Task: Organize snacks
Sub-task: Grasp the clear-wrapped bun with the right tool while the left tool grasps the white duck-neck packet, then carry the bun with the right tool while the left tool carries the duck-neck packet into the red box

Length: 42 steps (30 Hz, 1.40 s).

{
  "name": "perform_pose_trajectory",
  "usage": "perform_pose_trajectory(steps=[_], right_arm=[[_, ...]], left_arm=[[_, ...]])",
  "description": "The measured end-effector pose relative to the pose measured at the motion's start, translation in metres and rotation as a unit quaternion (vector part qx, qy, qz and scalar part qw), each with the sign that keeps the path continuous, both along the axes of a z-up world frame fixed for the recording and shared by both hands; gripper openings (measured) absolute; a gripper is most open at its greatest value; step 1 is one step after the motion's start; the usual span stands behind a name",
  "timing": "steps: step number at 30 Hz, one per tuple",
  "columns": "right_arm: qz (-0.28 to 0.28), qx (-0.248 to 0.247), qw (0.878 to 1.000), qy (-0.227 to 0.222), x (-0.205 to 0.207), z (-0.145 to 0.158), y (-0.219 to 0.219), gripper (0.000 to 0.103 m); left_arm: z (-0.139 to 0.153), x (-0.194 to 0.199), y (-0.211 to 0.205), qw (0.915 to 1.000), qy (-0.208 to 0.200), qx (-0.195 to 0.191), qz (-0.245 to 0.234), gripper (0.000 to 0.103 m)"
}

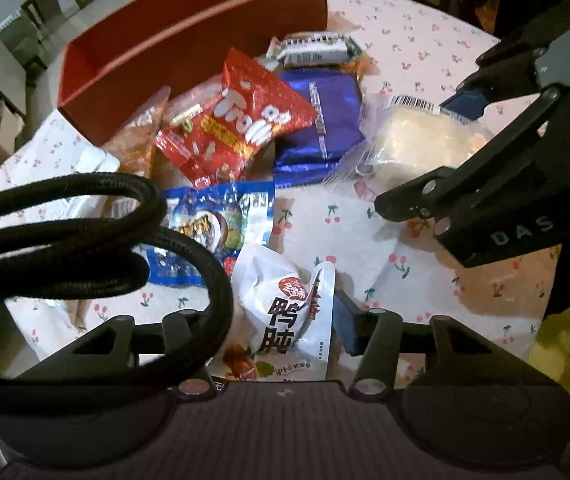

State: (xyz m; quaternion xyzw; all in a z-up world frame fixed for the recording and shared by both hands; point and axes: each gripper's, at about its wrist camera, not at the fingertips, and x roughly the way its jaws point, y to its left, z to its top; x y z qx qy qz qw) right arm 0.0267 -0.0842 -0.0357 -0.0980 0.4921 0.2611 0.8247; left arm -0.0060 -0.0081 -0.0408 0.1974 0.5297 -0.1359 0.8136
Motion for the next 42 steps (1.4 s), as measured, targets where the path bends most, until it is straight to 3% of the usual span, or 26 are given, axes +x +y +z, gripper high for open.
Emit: perform_pose_trajectory(steps=[14, 42], right_arm=[[-0.017, 0.009, 1.0, -0.021, -0.002, 0.009, -0.005, 0.063], [-0.031, 0.031, 0.998, -0.042, 0.008, 0.025, 0.0, 0.063]], left_arm=[[0.026, 0.002, 0.0, 0.999, -0.043, -0.001, 0.013, 0.06], [0.038, 0.029, 0.004, 0.9959, -0.082, -0.002, 0.039, 0.061]])
